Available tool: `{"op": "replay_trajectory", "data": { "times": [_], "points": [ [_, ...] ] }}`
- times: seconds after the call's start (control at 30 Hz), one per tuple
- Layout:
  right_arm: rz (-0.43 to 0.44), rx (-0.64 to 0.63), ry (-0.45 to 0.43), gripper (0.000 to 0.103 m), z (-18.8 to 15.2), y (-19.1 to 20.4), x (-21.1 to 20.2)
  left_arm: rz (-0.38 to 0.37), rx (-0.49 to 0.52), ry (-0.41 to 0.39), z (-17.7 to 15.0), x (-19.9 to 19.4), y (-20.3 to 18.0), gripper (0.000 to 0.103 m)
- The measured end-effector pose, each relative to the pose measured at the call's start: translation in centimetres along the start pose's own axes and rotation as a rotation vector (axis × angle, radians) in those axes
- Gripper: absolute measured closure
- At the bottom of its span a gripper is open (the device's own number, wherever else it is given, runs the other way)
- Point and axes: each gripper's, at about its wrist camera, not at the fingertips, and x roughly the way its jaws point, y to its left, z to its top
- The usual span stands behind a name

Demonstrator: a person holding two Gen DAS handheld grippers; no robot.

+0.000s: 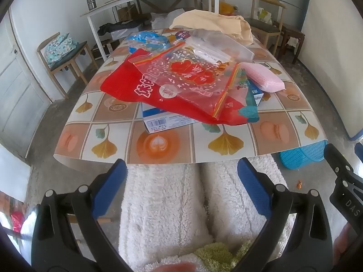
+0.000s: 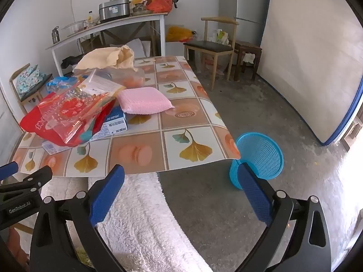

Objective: Collect trash

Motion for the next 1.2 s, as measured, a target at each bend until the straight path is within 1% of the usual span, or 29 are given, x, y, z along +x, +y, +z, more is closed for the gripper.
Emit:
{"op": "replay_trajectory", "data": {
  "times": [1.2],
  "points": [
    [0.003,-0.021,-0.027,0.006,0.59,0.83,-0.50,-0.006,-0.012,-0.001,0.35,0.03,0.66,0.009]
  ]
}}
